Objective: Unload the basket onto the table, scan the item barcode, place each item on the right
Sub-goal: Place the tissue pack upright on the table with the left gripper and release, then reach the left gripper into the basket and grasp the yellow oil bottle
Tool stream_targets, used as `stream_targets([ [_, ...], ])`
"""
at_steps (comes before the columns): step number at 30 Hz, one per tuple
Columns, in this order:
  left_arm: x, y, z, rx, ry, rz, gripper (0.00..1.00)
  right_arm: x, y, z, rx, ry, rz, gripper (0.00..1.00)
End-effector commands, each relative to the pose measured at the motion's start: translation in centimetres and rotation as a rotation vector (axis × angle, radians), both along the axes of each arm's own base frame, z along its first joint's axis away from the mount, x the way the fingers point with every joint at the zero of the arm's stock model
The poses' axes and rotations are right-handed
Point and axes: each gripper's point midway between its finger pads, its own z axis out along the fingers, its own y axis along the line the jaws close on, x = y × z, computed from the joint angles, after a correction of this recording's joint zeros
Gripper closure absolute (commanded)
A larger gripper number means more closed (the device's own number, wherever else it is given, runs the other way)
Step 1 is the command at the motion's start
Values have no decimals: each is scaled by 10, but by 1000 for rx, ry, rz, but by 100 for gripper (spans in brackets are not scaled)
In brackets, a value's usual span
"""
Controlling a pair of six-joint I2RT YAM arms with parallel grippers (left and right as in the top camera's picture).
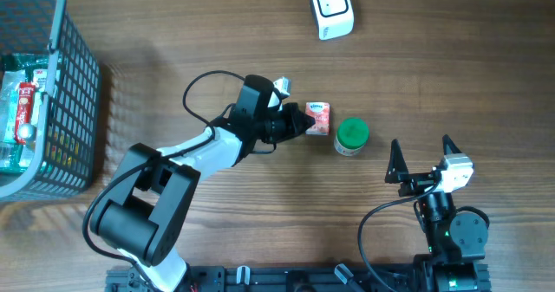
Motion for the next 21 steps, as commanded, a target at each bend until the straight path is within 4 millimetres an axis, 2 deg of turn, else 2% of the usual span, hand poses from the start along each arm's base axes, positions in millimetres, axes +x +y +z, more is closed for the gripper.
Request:
stream_targets([
  [1, 19, 15, 29, 18, -88, 47, 96, 0, -3, 1, -8, -6, -13, 0],
  [3, 33, 39, 60, 95, -132, 84, 94, 0, -3, 1, -8, -6, -13, 0],
  [5, 47, 72, 99, 228, -217, 81, 79, 0, -3, 1, -8, -6, -13, 0],
  [6, 63, 113, 140, 386, -301, 110, 55, 0, -3, 1, -8, -6, -13, 0],
  [8, 89, 180, 208, 583, -406, 251, 31, 0, -3, 1, -9, -6, -13, 0],
  [9, 99, 223, 252, 654, -449, 387, 18, 0, -3, 1, -9, -6, -13, 0],
  [11, 100, 289, 308, 717, -493, 584, 7, 0, -3, 1, -8, -6, -13, 0],
  [12, 97, 308, 320, 723, -497, 632, 5, 0, -3, 1, -8, -6, -13, 0],
  [13, 89, 338, 329, 742, -481, 702, 3, 0, -3, 1, -8, -6, -13, 0],
  [17, 49, 442, 313, 821, -305, 916, 2, 0, -3, 1, -8, -6, -13, 0],
  [19, 29, 481, 310, 844, -249, 1009, 2, 0, -3, 1, -8, -6, -13, 0],
  [21, -2, 511, 297, 862, -136, 1078, 2, 0, -3, 1, -8, -6, -13, 0],
])
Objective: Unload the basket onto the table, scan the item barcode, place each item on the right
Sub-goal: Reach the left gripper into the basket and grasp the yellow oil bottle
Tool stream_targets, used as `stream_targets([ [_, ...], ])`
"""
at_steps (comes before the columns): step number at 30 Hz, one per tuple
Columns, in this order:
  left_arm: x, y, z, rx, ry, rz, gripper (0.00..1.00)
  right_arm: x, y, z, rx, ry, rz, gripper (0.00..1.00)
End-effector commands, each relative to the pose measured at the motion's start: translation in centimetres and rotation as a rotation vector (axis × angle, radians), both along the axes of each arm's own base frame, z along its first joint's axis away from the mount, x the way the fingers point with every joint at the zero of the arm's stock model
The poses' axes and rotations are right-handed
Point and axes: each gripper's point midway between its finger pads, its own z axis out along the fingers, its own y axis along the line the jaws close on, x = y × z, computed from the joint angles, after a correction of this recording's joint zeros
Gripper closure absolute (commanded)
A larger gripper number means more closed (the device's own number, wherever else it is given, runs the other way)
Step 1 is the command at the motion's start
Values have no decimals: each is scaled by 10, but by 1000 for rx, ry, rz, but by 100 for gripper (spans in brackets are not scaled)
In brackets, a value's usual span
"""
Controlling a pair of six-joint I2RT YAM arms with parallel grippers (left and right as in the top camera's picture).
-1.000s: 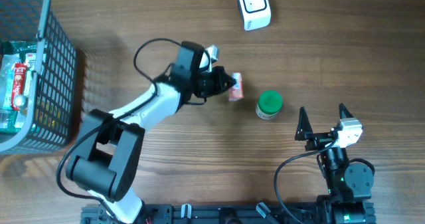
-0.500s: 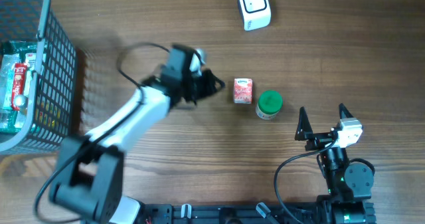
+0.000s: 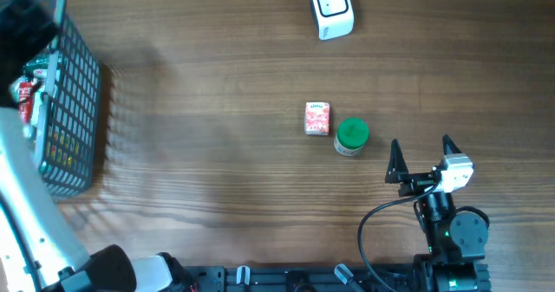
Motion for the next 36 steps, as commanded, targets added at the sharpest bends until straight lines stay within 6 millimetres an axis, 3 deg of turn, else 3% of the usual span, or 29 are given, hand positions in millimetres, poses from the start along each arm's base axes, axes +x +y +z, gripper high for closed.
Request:
stream_targets([
  [1, -44, 46, -18, -21, 97, 146, 2, 0, -3, 1, -8, -6, -13, 0],
  [3, -66, 64, -38, -48, 171, 225, 1, 0, -3, 1, -8, -6, -13, 0],
  [6, -82, 77, -75, -113, 231, 294, 0, 0, -3, 1, -9, -7, -13, 0],
  [11, -80, 85, -132, -100, 365, 202, 0, 0, -3, 1, -8, -6, -13, 0],
  [16, -66, 95, -140, 19, 433, 34, 0, 0, -3, 1, -8, -6, -13, 0],
  [24, -58, 88, -171, 106, 562, -338, 0, 0, -3, 1, -9, -7, -13, 0],
  [26, -65, 92, -182, 72, 578, -356, 2, 0, -3, 1, -8, -6, -13, 0],
  [29, -64, 83, -204, -41, 535, -450, 7, 0, -3, 1, -9, -7, -13, 0],
  [31, -64, 84, -215, -53, 555, -474, 15, 0, -3, 1, -8, -6, -13, 0],
  [36, -64, 85, -227, -79, 571, -479, 19, 0, -3, 1, -8, -6, -13, 0],
])
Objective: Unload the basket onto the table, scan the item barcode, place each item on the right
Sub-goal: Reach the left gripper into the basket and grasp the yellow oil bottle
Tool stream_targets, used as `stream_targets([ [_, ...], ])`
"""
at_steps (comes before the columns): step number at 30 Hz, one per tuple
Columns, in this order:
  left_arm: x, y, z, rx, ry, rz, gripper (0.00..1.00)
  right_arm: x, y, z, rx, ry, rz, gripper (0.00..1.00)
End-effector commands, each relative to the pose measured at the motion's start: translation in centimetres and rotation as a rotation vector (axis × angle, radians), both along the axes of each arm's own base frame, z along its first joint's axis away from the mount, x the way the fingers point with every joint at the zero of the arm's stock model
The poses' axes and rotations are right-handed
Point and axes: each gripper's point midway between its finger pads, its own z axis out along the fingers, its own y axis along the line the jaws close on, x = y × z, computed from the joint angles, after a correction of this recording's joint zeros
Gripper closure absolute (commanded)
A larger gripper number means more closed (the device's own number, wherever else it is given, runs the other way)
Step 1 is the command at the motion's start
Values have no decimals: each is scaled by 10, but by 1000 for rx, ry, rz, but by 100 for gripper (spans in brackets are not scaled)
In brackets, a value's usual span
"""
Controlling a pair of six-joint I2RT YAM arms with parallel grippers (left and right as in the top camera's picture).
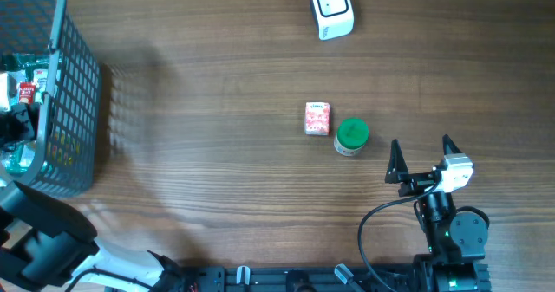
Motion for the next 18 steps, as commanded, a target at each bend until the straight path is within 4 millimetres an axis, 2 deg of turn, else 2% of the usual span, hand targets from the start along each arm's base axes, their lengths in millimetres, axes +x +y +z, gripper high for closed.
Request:
stream_targets([
  [1, 1, -4, -10, -31, 4, -30, 21, 0, -3, 1, -8, -7, -13, 0],
  [3, 0, -5, -16, -42, 14, -30, 27, 0, -3, 1, -8, -7, -13, 0],
  [8, -4, -9, -33, -54, 26, -30, 31, 0, -3, 1, -8, -7, -13, 0],
  [12, 1, -4, -32, -31, 4, -30, 50, 0, -3, 1, -9, -7, -13, 0],
  [16, 2, -3, -32, -29, 1, -30, 51, 0, -3, 1, -8, -7, -13, 0],
  [18, 2, -3, -32, -29, 1, -30, 59, 0, -3, 1, -8, -7, -13, 0],
])
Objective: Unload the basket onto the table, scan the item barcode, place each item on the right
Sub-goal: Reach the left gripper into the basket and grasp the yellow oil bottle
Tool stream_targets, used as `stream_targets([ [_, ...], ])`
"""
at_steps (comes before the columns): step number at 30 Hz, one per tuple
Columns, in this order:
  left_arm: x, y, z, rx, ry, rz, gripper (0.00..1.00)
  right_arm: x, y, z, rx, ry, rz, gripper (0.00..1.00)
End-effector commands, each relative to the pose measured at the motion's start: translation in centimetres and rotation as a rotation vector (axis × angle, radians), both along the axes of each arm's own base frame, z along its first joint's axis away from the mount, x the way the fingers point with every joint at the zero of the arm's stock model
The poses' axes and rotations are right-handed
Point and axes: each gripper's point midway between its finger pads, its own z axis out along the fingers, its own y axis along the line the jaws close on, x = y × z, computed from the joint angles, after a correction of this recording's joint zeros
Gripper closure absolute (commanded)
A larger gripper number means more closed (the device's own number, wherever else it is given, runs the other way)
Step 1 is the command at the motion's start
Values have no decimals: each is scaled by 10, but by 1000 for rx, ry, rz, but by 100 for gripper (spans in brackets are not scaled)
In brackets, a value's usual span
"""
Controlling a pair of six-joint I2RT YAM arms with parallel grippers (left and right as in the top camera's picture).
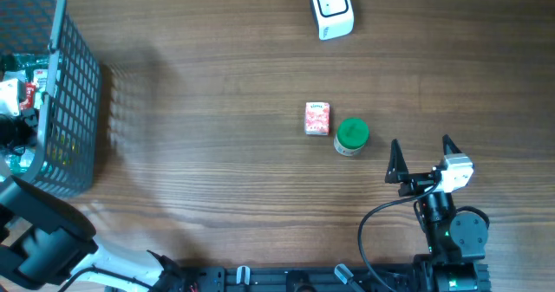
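Observation:
The white barcode scanner (331, 9) sits at the table's far edge. A small pink carton (317, 118) lies mid-table, with a green-lidded jar (351, 136) touching its right side. My left gripper (13, 133) is down inside the grey wire basket (74, 93) at the far left, among several packets (10, 93). The basket wall and the image edge hide its fingers. My right gripper (422, 153) rests open and empty near the front right, a little right of the jar.
The left arm's body (43, 240) fills the front left corner. The right arm's base and cable (447, 231) stand at the front right edge. Bare wood lies between the basket and the carton.
My left gripper has shifted slightly inside the basket, and the red-and-white packet beside it sits a bit higher. The carton, jar, scanner and right gripper have not moved.
My left gripper was first at the pink carton mid-table, beside the jar. Then the arm was over the basket at the left, with the carton left lying on the table. After that the gripper was down in the basket, where it remains.

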Motion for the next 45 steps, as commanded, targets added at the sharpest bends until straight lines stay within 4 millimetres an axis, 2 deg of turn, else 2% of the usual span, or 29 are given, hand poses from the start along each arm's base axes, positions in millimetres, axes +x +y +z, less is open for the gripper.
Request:
stream_targets([
  [1, 0, -2, -7, -21, 1, -7, 60, 0, -3, 1, -8, -7, -13, 0],
  [7, 8, 0, 2, -14, -52, 19, 65, 0, -3, 1, -8, -7, -13, 0],
  [9, 12, 2, 14, 11, -89, 15, 65, 0, -3, 1, -8, -7, -13, 0],
  [12, 20, 10, 48, 85, -186, 53, 64, 0, -3, 1, -8, -7, -13, 0],
  [15, 27, 17, 106, 208, -314, 49, 61, 0, -3, 1, -8, -7, -13, 0],
  [18, 29, 19, 174, 322, -485, 99, 62, 0, -3, 1, -8, -7, -13, 0],
  [20, 24, 13, 223, 397, -614, 125, 64, 0, -3, 1, -8, -7, -13, 0],
  [22, 15, 4, 255, 453, -684, 126, 57, 0, -3, 1, -8, -7, -13, 0],
  [23, 14, 3, 256, 452, -685, 126, 54, 0, -3, 1, -9, -7, -13, 0],
  [24, 13, 2, 250, 436, -666, 128, 37, 0, -3, 1, -8, -7, -13, 0],
  [27, 15, 4, 218, 361, -583, 137, 30, 0, -3, 1, -8, -7, -13, 0],
  [29, 17, 6, 192, 296, -522, 158, 29, 0, -3, 1, -8, -7, -13, 0],
  [31, 20, 10, 164, 194, -478, 242, 21, 0, -3, 1, -8, -7, -13, 0],
  [34, 19, 9, 108, 6, -353, 406, 22, 0, -3, 1, -8, -7, -14, 0],
  [35, 16, 6, 90, -63, -303, 474, 17, 0, -3, 1, -9, -7, -13, 0],
  [37, 15, 4, 71, -137, -259, 562, 14, 0, -3, 1, -8, -7, -13, 0],
  [40, 9, -2, 61, -216, -223, 696, 13, 0, -3, 1, -8, -7, -13, 0],
  [44, 9, 0, 62, -214, -230, 719, 13, 0, -3, 1, -8, -7, -13, 0],
  [45, 9, 0, 62, -216, -229, 720, 17, 0, -3, 1, -8, -7, -13, 0],
])
